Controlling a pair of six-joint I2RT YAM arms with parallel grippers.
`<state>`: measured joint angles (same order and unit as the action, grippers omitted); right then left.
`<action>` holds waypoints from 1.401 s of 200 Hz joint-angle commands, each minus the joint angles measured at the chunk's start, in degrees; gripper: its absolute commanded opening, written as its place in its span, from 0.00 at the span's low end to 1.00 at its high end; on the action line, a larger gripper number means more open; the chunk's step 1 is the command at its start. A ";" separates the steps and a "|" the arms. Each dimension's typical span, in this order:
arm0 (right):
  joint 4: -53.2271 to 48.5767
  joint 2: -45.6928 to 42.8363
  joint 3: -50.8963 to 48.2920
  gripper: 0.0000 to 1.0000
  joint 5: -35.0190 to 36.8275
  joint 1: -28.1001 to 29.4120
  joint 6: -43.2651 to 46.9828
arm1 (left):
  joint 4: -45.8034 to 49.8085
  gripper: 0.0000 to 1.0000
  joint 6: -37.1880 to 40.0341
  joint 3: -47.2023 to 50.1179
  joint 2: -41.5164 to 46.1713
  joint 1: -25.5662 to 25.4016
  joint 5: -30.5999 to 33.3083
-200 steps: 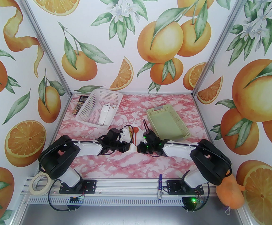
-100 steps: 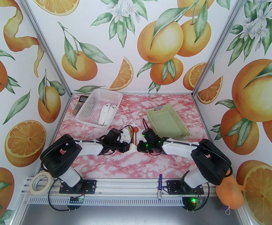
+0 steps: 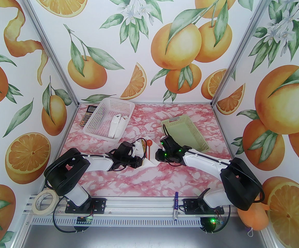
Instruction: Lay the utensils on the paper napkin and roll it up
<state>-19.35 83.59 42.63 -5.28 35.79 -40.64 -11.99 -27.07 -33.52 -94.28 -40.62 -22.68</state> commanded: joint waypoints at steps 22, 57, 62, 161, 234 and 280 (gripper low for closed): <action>-2.11 2.26 0.81 0.33 7.20 -1.69 0.74 | -0.20 0.13 -0.08 0.65 -0.47 0.25 0.70; -1.35 4.19 1.22 0.45 8.47 -3.43 0.48 | -0.23 0.13 -0.13 0.56 -0.47 0.19 0.71; -1.33 4.43 1.34 0.47 8.68 -3.43 0.48 | -0.27 0.13 -0.17 0.56 -0.47 0.23 0.70; 0.01 10.12 4.10 0.65 7.30 -3.29 1.73 | 0.12 0.13 -0.09 0.47 -0.20 0.22 0.66; 4.15 9.77 4.77 0.61 0.05 -0.29 -1.34 | -0.27 0.13 -0.33 0.54 -0.47 0.26 0.70; 6.46 6.45 2.15 0.61 -3.25 -0.33 -3.24 | 0.01 0.13 -0.26 0.47 -0.31 0.19 0.67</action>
<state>-16.05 92.25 46.52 -4.34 35.29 -42.02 -12.14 -27.09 -33.47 -94.28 -40.62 -22.50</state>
